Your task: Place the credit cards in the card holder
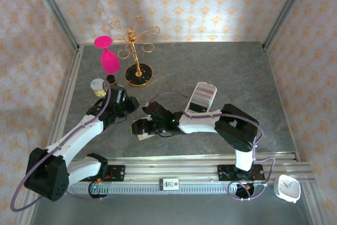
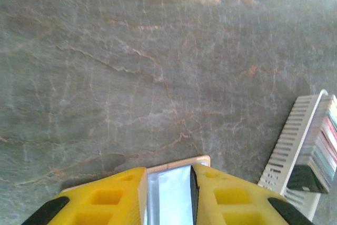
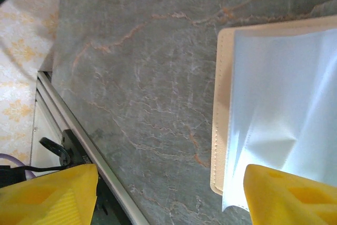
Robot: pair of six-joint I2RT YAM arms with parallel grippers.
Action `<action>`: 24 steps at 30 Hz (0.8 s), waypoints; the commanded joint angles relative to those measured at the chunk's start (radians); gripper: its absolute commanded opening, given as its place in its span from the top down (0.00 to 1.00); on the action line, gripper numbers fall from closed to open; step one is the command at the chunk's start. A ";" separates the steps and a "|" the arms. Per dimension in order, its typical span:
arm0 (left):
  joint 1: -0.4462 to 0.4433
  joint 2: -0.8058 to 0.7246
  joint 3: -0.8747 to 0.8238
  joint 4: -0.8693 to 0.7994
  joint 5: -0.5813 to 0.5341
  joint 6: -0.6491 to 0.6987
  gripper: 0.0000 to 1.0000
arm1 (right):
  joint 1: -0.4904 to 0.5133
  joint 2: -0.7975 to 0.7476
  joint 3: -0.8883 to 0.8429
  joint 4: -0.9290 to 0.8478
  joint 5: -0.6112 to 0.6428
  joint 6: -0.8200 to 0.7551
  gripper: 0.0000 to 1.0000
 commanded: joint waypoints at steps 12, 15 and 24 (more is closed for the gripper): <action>0.021 -0.068 -0.020 -0.010 0.019 -0.035 0.72 | 0.001 -0.117 -0.069 -0.077 0.232 -0.003 0.58; 0.021 -0.072 -0.048 0.012 0.086 -0.035 0.75 | 0.001 -0.066 -0.027 -0.142 0.248 -0.018 0.75; 0.021 -0.147 -0.134 -0.071 0.019 -0.054 0.72 | 0.001 0.099 0.115 -0.244 0.232 -0.035 0.92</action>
